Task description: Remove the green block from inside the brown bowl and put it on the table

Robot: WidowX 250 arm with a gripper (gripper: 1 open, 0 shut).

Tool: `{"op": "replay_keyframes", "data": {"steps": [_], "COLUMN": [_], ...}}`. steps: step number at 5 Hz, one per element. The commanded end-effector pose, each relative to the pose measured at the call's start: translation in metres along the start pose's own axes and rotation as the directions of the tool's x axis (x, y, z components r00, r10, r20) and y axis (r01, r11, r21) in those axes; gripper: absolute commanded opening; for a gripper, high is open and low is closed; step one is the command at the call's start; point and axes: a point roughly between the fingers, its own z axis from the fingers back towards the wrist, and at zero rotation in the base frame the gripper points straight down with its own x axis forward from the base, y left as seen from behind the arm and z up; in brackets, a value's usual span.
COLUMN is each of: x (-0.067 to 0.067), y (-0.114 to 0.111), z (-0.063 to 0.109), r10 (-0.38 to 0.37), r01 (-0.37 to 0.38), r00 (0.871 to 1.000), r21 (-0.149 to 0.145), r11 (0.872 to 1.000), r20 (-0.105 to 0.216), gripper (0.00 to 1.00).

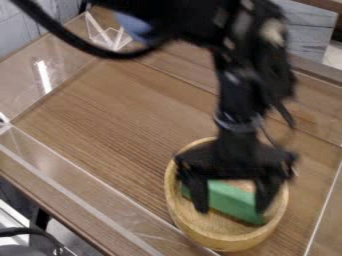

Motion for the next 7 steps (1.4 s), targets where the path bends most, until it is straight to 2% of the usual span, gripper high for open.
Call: {"op": "replay_keyframes", "data": {"steps": [1, 3, 4, 5, 6, 7], "x": [0.012, 0.018, 0.022, 0.025, 0.027, 0.027], "y": [-0.001, -0.006, -0.009, -0.011, -0.014, -0.015], "z": [0.008, -0.012, -0.022, -0.03, -0.04, -0.044], "r10": [0.209, 0.344, 0.376, 0.393, 0.397, 0.385], "r01": [-0.204, -0.336, -0.368, -0.385, -0.39, -0.379], "r00": [0.977, 0.938, 0.926, 0.919, 0.917, 0.923], "r21": [-0.098, -0.133, -0.141, -0.142, -0.143, -0.139], "r11": [0.974, 0.932, 0.919, 0.912, 0.91, 0.915], "r20": [0.048, 0.039, 0.033, 0.027, 0.024, 0.023], "gripper": [1.0, 1.0, 1.0, 1.0, 1.0, 0.0]}}
